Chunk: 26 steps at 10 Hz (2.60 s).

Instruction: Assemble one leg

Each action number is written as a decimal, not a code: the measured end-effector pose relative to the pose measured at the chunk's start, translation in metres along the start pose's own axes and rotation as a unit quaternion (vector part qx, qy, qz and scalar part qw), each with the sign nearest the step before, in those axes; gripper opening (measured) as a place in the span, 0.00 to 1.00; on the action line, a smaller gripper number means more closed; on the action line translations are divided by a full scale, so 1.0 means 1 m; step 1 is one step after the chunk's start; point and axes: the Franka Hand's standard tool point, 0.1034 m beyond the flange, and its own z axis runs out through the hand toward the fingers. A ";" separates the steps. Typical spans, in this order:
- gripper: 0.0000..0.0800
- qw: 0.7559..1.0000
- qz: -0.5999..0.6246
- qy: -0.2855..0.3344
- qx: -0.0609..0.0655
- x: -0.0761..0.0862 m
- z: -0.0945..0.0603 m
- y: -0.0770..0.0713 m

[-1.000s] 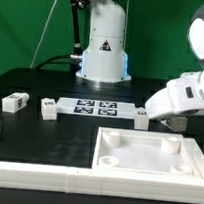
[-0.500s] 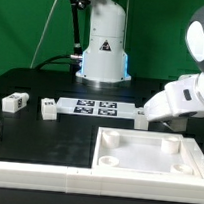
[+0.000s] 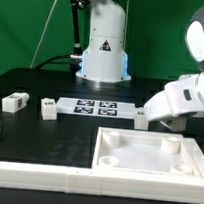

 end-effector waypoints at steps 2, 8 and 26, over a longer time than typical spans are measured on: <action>0.36 1.000 0.000 0.000 0.000 0.000 -0.001 0.000; 0.36 0.999 -0.008 0.036 0.023 -0.014 -0.043 0.016; 0.36 0.836 -0.001 0.548 -0.024 -0.014 -0.167 0.099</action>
Offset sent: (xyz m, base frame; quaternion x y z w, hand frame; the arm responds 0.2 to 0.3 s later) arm 0.0094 -0.0028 0.0442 0.0274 -0.0522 -0.0131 0.9982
